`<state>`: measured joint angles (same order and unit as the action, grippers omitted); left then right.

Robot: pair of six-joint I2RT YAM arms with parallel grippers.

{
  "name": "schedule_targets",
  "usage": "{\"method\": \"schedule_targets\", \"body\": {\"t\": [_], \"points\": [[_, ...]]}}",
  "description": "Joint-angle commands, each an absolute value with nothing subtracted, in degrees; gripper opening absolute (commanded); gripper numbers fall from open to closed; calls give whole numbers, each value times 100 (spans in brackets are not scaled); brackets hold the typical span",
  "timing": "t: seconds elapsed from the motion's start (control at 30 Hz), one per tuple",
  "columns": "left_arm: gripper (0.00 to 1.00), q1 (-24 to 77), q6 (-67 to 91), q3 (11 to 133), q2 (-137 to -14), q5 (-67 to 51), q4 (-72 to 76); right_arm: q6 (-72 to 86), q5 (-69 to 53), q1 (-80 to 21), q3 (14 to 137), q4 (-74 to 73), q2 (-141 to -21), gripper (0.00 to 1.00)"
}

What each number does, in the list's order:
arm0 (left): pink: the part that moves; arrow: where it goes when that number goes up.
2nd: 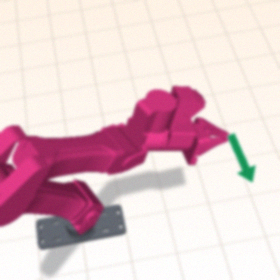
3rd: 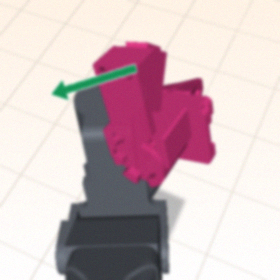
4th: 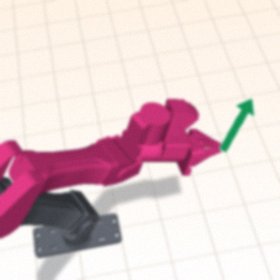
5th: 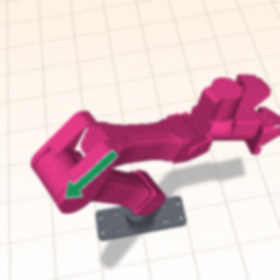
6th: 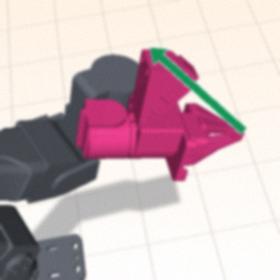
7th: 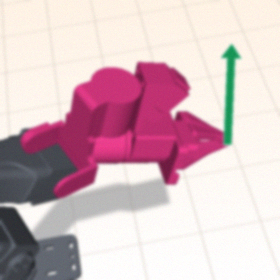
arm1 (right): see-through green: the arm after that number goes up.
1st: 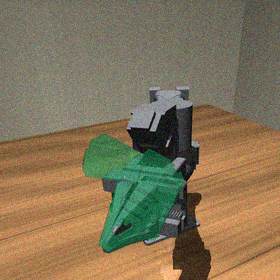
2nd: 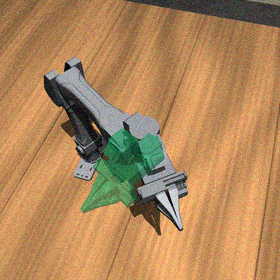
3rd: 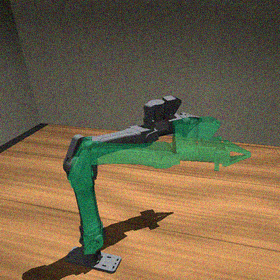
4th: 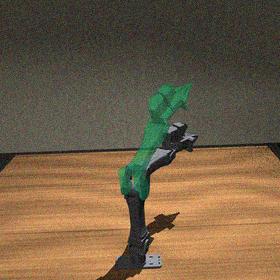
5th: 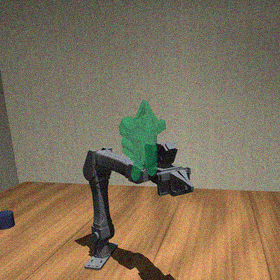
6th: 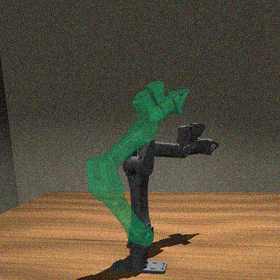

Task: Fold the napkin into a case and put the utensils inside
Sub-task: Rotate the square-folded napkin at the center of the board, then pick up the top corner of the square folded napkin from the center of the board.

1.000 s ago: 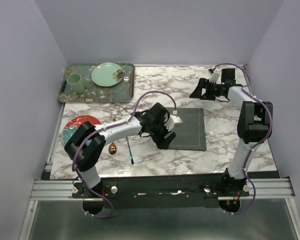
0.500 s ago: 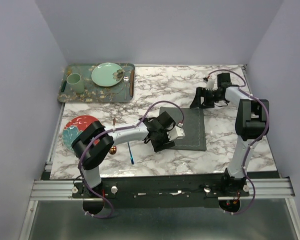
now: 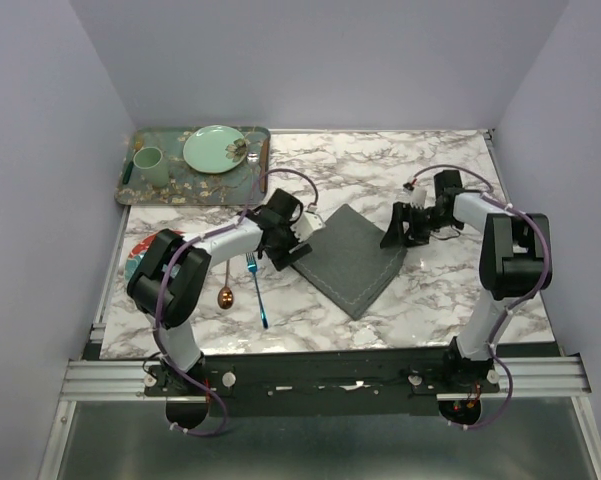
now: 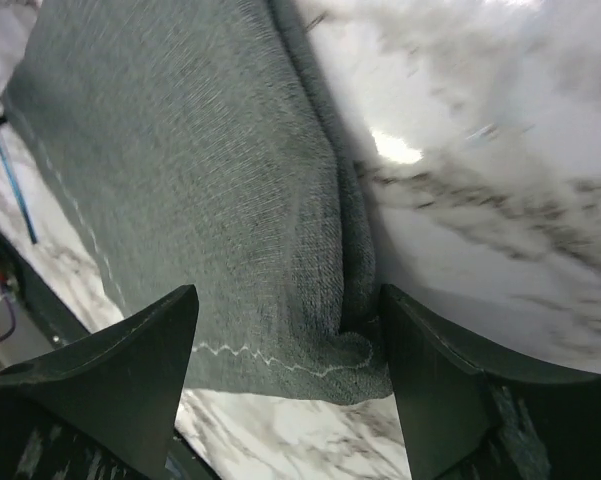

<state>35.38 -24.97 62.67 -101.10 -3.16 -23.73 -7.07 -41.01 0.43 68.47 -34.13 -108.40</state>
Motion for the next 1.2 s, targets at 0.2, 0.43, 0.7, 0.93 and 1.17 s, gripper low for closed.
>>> {"method": "schedule_targets", "body": {"t": [0.2, 0.43, 0.7, 0.93, 1.17], "points": [[95, 2522, -3409, 5908, -8705, -2213, -2786, -334, -4387, -308, 5590, -3682, -9652, 85], [86, 2830, -3797, 5195, -7901, -3260, -2549, -755, -3296, -308, 6275, -4403, -8879, 81], [71, 3559, -4148, 4677, -7858, -3569, -2154, -642, -3936, -334, 6451, -4298, -9237, 59], [55, 4587, -5114, 4210, -7699, -3173, -1688, -308, -4694, -686, 6179, -4210, -9518, 42], [47, 5194, -5766, 4113, -7962, -3103, -1293, -211, -3683, -686, 6152, -4245, -10098, 38]]}}
